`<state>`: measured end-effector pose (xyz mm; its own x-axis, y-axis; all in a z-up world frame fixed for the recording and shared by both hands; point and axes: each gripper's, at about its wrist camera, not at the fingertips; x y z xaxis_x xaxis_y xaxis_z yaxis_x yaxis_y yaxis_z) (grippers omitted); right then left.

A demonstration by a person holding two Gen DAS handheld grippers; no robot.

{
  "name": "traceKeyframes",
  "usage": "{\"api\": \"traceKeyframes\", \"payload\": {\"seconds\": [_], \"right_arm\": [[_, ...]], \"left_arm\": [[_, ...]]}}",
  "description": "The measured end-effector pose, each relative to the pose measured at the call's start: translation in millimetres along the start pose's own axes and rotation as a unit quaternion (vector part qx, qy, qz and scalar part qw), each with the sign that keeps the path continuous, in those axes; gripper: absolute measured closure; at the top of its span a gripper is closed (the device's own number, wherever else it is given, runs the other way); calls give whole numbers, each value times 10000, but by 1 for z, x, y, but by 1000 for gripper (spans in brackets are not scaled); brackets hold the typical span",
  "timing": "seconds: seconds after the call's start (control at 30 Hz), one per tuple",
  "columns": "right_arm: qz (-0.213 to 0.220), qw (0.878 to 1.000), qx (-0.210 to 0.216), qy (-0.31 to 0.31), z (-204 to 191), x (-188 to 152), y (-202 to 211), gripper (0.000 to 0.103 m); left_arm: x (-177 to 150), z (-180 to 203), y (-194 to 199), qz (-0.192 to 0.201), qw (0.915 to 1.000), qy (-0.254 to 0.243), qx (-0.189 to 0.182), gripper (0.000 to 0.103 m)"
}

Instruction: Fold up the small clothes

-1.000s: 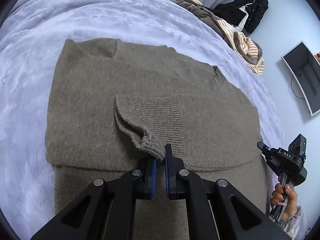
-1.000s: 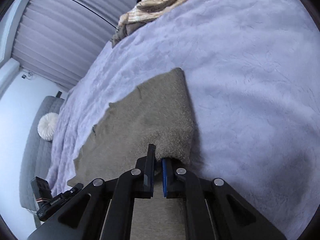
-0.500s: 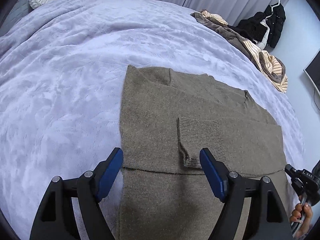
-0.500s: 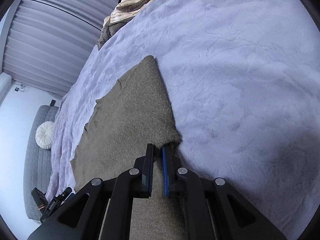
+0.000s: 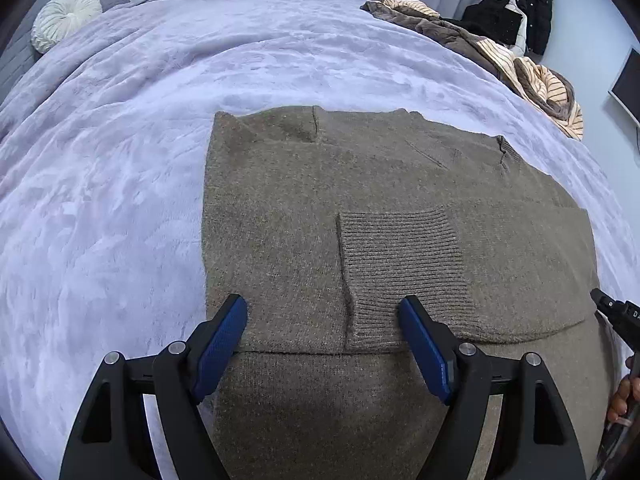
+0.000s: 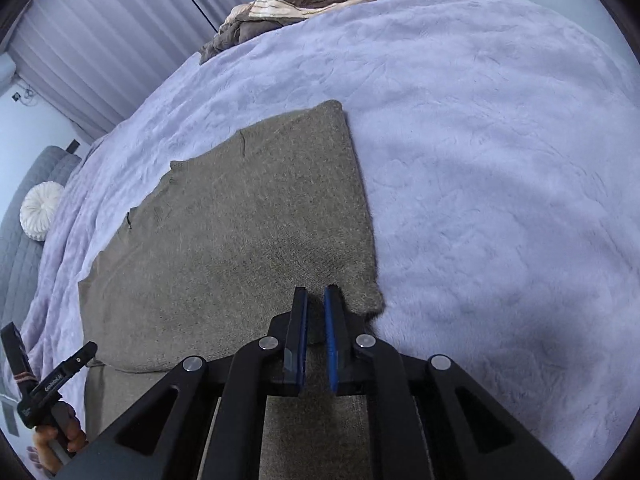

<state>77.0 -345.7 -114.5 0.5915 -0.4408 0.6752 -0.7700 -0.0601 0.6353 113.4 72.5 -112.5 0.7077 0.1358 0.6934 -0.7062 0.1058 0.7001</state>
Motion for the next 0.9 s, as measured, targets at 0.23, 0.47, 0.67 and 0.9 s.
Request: {"api": "traceKeyframes", "payload": {"seconds": [0.23, 0.47, 0.67, 0.9], "right_arm": [[-172, 9996, 32, 230, -2, 2, -2, 94], [5, 9926, 537, -1090, 38, 7, 28, 85], [-121, 9797, 904, -1786, 60, -2, 20, 58], [-392, 9814, 887, -1659, 44, 7, -2, 88]], "left_arm": [[0, 1, 3, 18, 10000, -32, 69, 23], [2, -25, 27, 133, 9994, 299, 115, 23], [-4, -76, 12, -341, 9908, 1294, -217, 23], [4, -74, 1, -399, 9863, 1506, -541, 83]]}}
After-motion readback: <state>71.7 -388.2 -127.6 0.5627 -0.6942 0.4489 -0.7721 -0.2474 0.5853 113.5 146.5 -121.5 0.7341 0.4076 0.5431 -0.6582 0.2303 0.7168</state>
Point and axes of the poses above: each gripper's, at about its wrist camera, not at the fingertips, and y roughly against the way its jaws point, z to its right, x to its top, and after that the axes turned 15 degrees about z, right-handed
